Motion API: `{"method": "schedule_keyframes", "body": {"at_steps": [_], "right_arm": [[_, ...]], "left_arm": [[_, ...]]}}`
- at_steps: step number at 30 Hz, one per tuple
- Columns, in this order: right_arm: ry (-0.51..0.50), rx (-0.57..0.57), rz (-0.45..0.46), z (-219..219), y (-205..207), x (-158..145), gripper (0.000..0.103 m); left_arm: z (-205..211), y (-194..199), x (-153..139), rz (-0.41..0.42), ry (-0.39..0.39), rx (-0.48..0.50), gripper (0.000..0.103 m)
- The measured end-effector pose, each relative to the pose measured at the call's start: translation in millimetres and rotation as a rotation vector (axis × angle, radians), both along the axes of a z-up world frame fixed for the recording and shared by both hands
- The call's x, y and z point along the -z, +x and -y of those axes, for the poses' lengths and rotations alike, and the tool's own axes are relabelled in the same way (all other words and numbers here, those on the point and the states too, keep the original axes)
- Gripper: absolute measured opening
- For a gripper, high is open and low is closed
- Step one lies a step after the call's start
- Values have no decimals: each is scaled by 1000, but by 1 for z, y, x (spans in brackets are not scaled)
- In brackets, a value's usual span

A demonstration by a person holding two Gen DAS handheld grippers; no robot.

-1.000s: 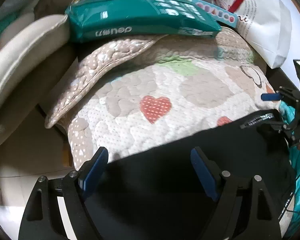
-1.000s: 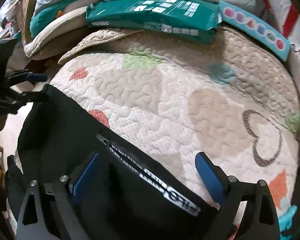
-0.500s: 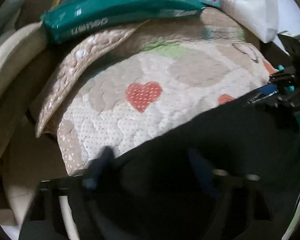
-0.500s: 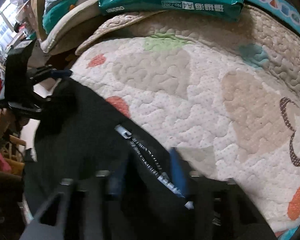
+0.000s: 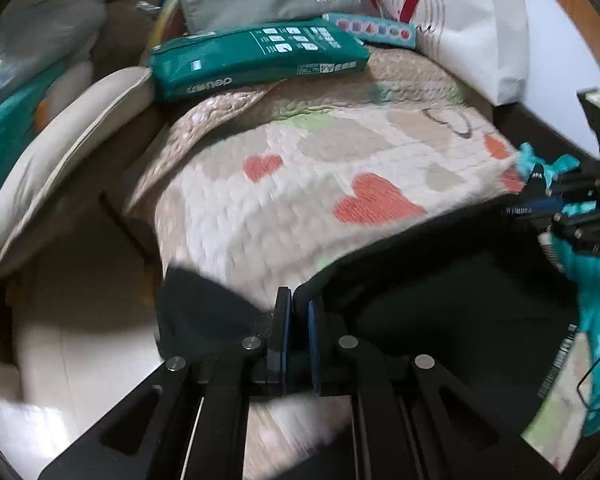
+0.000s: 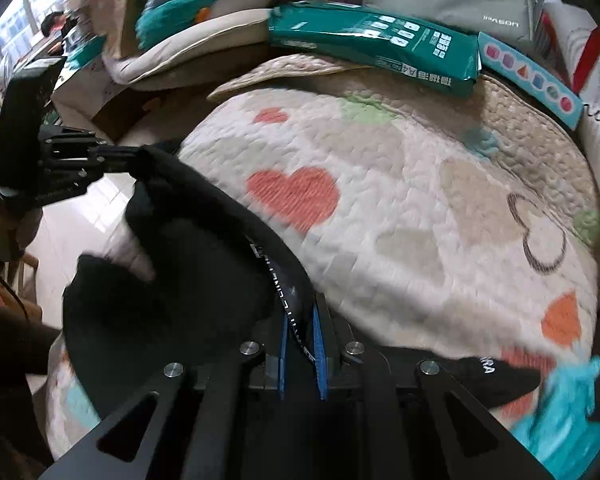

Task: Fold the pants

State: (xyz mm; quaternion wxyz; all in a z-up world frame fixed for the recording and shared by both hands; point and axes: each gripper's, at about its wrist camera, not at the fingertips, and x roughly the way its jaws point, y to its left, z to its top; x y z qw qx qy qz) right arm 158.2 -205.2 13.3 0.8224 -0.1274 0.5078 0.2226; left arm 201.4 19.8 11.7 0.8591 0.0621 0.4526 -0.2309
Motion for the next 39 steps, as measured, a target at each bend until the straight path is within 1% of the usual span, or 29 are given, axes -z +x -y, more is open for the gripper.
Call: {"method": "schedule_keyframes", "body": {"at_steps": [2,4,7,8,10,12,13,14,15,16,17,18,20,22,23,24,26,27,28,29,31,32,33,35,37,38,39], "right_arm": [[-11,-20,-4,-4,-33,0,12],[-13,-39,-15,-7,-61,4,12],[-35,-73,-58,-13,-105,19,12],[-55,-88,-73,-15,-120,28,12],[-91,-106,-97,-18,-139,42,12],[-133,-117,-126,-22,-151,58,15],[-167,-124,-136,-25,-157,66,18],[-211,-138,-133,-28,-165,73,26],[-229,-144,-126,-29,-169,75,36],[-239,-152,-120,-29,-174,74,42],[-231,-154,-115,-26,-177,69,54],[-221,-150,-107,-23,-180,63,61],[-194,-123,-79,-10,-181,46,62],[-148,-61,-43,11,-175,26,62],[-111,-3,-24,26,-169,15,63],[-73,61,-10,41,-162,8,65],[12,233,7,81,-144,-3,68],[38,306,7,96,-135,-5,68],[68,390,5,115,-128,-5,69],[113,488,-2,138,-120,-4,69],[193,616,-33,170,-113,3,69],[205,646,-50,177,-109,7,69],[198,676,-69,184,-106,14,69],[179,699,-89,188,-98,25,70],[177,704,-105,188,-95,35,74],[173,700,-106,184,-95,39,78],[167,693,-102,179,-104,45,84]], "left_arm": [[-7,-29,-2,-3,-30,-19,8],[-14,-68,-1,-17,-61,-45,8],[-19,-112,9,-45,-74,-72,8],[-18,-131,17,-66,-66,-80,8],[-15,-150,31,-108,-39,-97,9],[-12,-166,55,-181,16,-141,14],[-13,-171,62,-204,27,-154,16],[-14,-174,71,-242,32,-171,16],[-19,-180,77,-279,20,-193,16],[-22,-183,77,-287,10,-203,16],[-27,-186,76,-294,-6,-213,17],[-35,-189,72,-303,-19,-227,17],[-47,-195,62,-287,-14,-259,21],[-59,-197,51,-265,-11,-295,32],[-66,-195,44,-253,-20,-324,34],[-71,-192,37,-240,-38,-356,37],[-78,-184,26,-223,-76,-412,44],[-80,-176,21,-214,-107,-456,49],[-79,-170,18,-210,-122,-476,51],[-77,-163,16,-203,-148,-497,52],[-71,-153,15,-184,-202,-505,52],[-67,-149,16,-170,-228,-498,52],[-60,-145,19,-157,-251,-486,52],[-55,-148,30,-145,-277,-455,53],[-51,-150,43,-157,-260,-440,53],[-50,-149,49,-168,-242,-443,53],[-50,-147,54,-178,-233,-448,53]]}}
